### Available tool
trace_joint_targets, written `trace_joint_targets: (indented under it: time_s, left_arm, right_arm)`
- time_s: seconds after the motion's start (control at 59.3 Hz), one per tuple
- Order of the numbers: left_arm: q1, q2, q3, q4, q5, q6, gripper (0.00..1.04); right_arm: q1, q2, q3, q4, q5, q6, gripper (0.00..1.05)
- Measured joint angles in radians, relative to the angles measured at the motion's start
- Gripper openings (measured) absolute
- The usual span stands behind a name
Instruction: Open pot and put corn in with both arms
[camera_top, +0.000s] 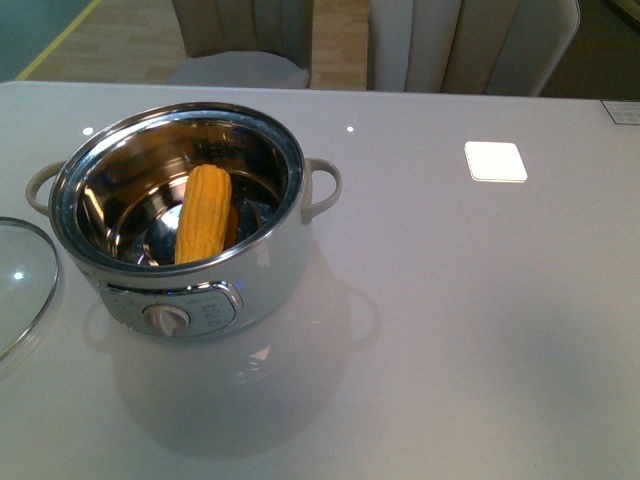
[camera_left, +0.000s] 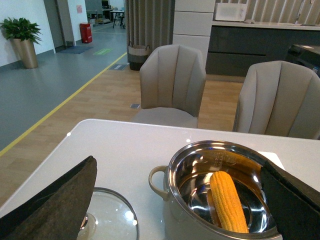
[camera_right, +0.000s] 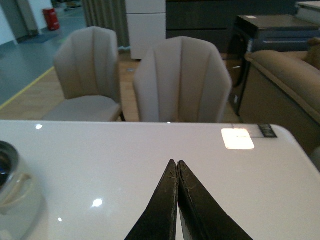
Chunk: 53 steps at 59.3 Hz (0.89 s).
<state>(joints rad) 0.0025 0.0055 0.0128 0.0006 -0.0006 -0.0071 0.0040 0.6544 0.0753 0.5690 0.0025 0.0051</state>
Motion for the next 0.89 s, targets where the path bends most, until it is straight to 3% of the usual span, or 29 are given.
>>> trace_joint_targets:
  time_s: [0.894]
  left_arm:
    - [0.000, 0.000, 0.000, 0.000, 0.000, 0.000, 0.98]
  right_arm:
    - [-0.001, -0.410, -0.058, -0.324, -0.002, 0.000, 0.02]
